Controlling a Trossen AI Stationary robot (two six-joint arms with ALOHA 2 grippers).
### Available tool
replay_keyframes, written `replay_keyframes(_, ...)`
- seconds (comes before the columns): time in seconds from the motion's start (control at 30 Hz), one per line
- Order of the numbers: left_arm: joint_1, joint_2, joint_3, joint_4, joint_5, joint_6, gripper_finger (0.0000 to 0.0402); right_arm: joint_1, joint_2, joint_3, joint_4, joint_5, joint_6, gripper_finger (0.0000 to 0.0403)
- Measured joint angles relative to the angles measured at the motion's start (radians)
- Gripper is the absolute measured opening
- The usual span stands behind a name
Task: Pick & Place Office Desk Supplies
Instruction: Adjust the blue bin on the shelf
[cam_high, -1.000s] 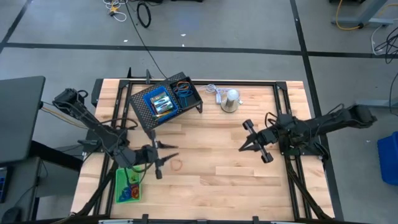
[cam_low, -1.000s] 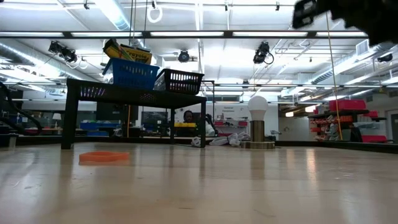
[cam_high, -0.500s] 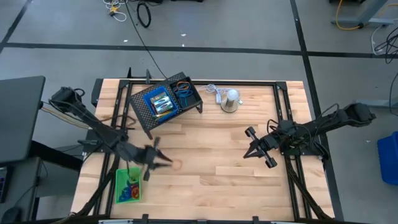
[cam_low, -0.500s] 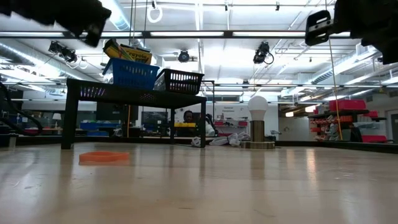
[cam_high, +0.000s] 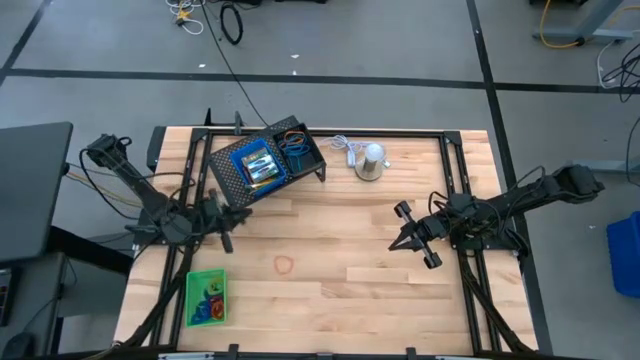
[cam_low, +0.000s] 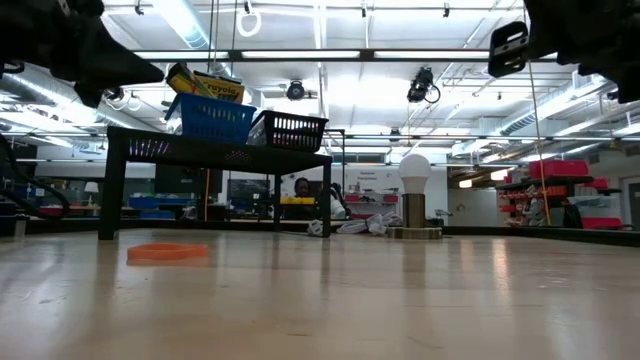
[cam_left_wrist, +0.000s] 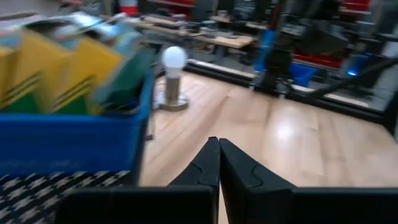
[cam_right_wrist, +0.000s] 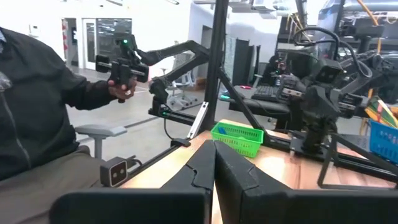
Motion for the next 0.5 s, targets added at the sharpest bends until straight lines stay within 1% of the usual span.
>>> replay_keyframes(0.27, 0.015, -0.014, 0.074, -0.254, -0.144, -0.153, 0.0002, 0.000, 0.000, 0.000, -0.001, 0.013, 0.000, 0.0013)
replay_keyframes(0.4, 0.090, 0.001, 0.115, -0.404, -0.135, -0.251, 0.0002, 0.000, 0.000, 0.000, -0.001, 0.013, 0.000, 0.0013)
replay_keyframes(0.5, 0.172, 0.028, 0.142, -0.470, -0.064, -0.287, 0.0001, 0.000, 0.000, 0.000, -0.001, 0.013, 0.000, 0.0013)
